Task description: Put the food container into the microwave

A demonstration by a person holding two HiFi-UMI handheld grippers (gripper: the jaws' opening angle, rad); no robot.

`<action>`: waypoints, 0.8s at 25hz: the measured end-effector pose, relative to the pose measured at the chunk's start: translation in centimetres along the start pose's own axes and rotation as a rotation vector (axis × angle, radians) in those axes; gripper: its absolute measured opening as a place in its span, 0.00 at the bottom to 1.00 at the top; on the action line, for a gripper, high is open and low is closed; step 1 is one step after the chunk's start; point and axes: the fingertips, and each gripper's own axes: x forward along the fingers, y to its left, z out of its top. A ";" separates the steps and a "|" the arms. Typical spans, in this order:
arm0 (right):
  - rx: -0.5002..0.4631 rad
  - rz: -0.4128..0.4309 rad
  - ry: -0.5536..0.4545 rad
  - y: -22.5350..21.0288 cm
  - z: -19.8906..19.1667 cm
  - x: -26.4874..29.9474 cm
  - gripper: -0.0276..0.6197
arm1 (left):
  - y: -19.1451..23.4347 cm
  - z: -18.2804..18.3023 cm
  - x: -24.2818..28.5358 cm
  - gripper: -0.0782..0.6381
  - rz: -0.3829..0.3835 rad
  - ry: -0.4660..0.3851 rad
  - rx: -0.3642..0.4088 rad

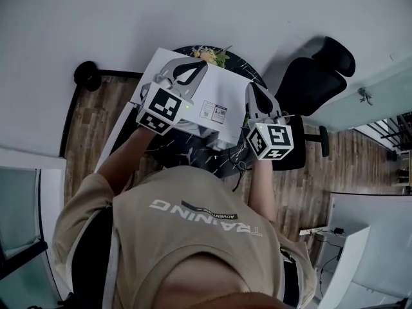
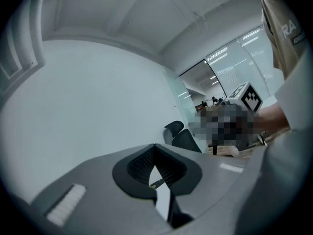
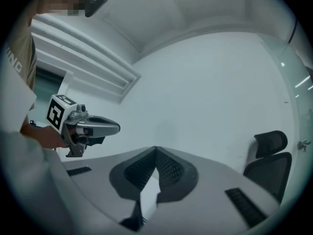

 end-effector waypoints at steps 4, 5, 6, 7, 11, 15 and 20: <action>-0.006 -0.012 0.002 -0.4 0.1 -0.1 0.05 | 0.1 0.6 -0.1 0.12 0.004 -0.005 0.016; -0.006 -0.014 0.004 -0.4 0.1 -0.1 0.06 | -0.1 0.5 -0.2 0.12 -0.001 -0.003 0.006; -0.004 -0.016 0.003 -0.4 0.1 -0.1 0.06 | -0.2 0.2 -0.2 0.12 -0.008 0.002 -0.008; -0.001 -0.018 0.002 -0.5 0.2 -0.1 0.06 | -0.4 -0.2 -0.3 0.12 -0.013 0.008 -0.024; 0.006 -0.024 0.005 -0.6 -0.2 -0.3 0.05 | -0.5 -1.0 -0.5 0.12 -0.019 0.022 -0.051; 0.016 -0.024 0.012 -0.4 -1.1 -0.1 0.05 | -0.1 -0.7 -0.3 0.12 -0.022 0.021 -0.039; 0.061 -0.018 -0.008 -0.5 -0.8 0.3 0.05 | 0.2 0.5 -0.4 0.12 -0.021 -0.004 -0.028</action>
